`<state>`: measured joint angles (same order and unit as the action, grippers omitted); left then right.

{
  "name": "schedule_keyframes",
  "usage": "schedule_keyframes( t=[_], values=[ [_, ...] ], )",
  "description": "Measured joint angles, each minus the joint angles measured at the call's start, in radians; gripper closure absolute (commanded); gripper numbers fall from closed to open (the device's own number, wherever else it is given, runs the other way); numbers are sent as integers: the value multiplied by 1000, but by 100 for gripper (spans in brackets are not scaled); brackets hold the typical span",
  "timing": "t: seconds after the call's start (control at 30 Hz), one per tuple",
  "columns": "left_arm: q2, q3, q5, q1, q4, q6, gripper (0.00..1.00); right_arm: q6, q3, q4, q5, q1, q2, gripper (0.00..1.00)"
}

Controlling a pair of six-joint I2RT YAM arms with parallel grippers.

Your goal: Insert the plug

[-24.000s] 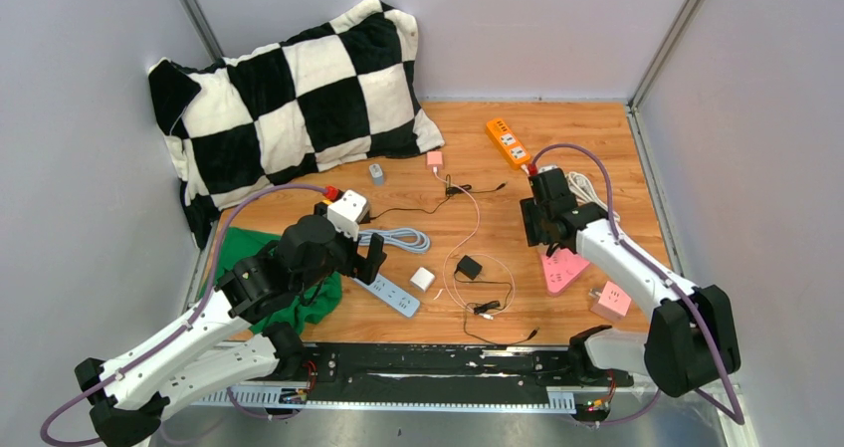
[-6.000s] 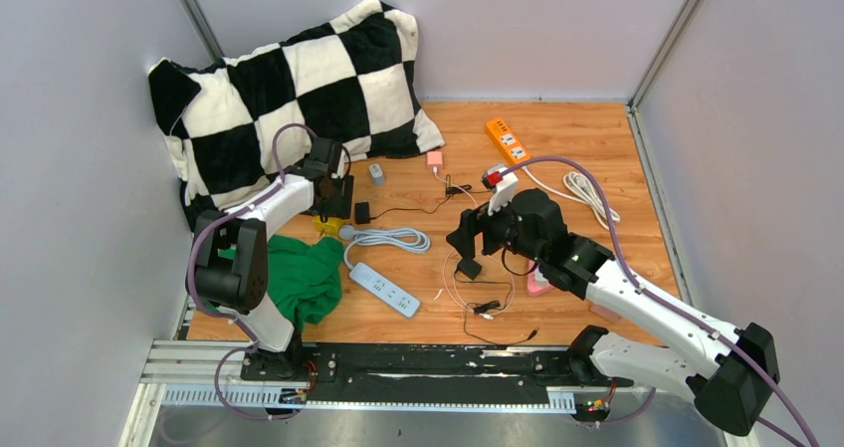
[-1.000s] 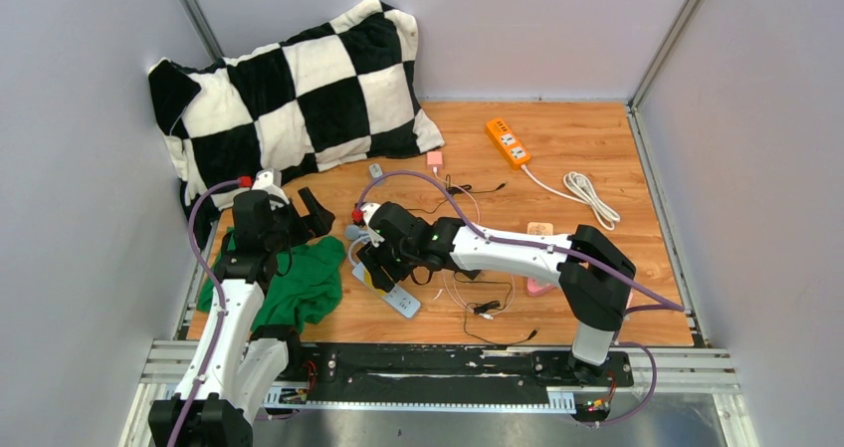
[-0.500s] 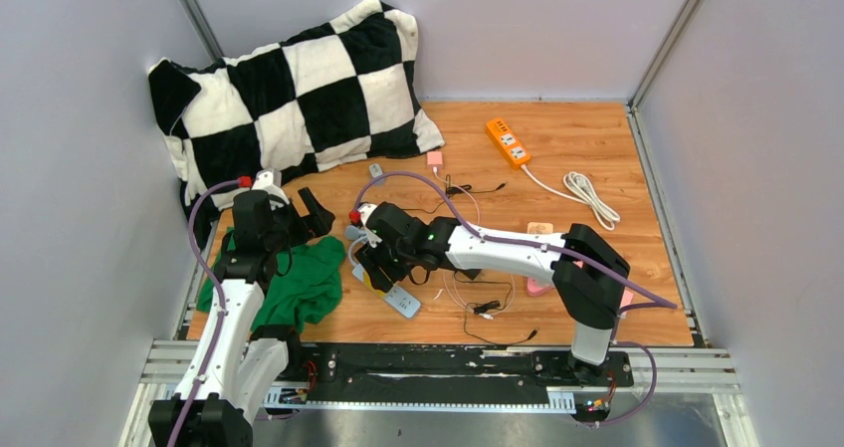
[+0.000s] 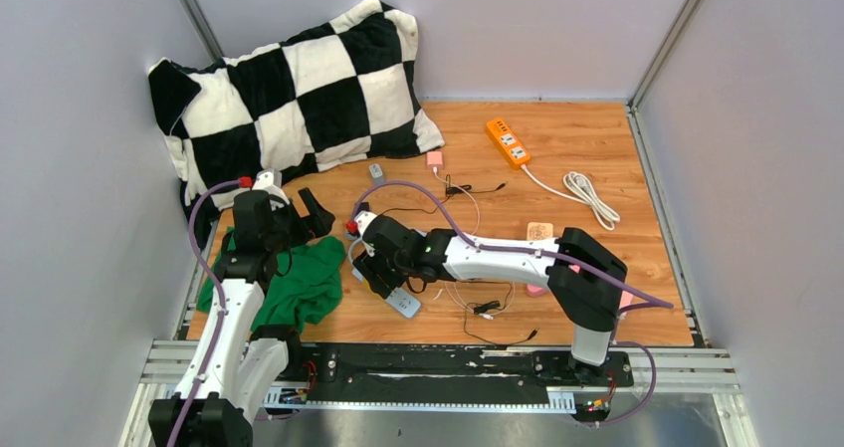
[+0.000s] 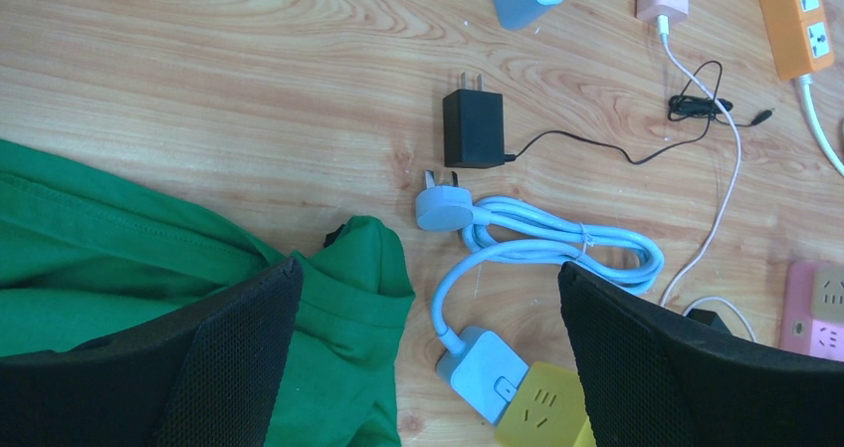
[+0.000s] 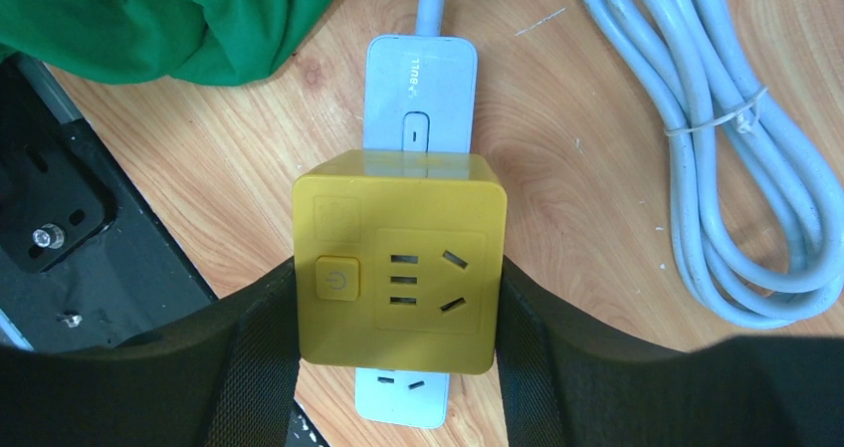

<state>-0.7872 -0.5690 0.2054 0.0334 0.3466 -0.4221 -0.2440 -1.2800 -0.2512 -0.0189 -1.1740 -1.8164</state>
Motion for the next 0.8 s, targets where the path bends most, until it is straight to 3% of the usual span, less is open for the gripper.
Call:
schedule_keyframes(
  t=[0.17, 0.23, 0.3, 0.4, 0.47, 0.67, 0.8],
  values=[
    [-5, 0, -2, 0, 0, 1, 0, -3, 11, 19, 19, -5, 2, 100],
    [-5, 0, -5, 0, 1, 3, 0, -3, 10, 19, 23, -5, 2, 92],
    [-5, -1, -5, 0, 1, 3, 0, -3, 7, 17, 27, -5, 3, 76],
    [-5, -2, -5, 0, 1, 4, 2, -7, -6, 0, 33, -6, 3, 43],
    [-5, -5, -5, 0, 4, 8, 2, -10, -18, -19, 38, -6, 3, 30],
    [-5, -32, 14, 0, 19, 35, 4, -19, -40, -110, 45, 4, 35, 19],
    [-3, -33, 33, 1, 23, 50, 6, -23, -33, -131, 37, 40, 130, 20]
  ],
)
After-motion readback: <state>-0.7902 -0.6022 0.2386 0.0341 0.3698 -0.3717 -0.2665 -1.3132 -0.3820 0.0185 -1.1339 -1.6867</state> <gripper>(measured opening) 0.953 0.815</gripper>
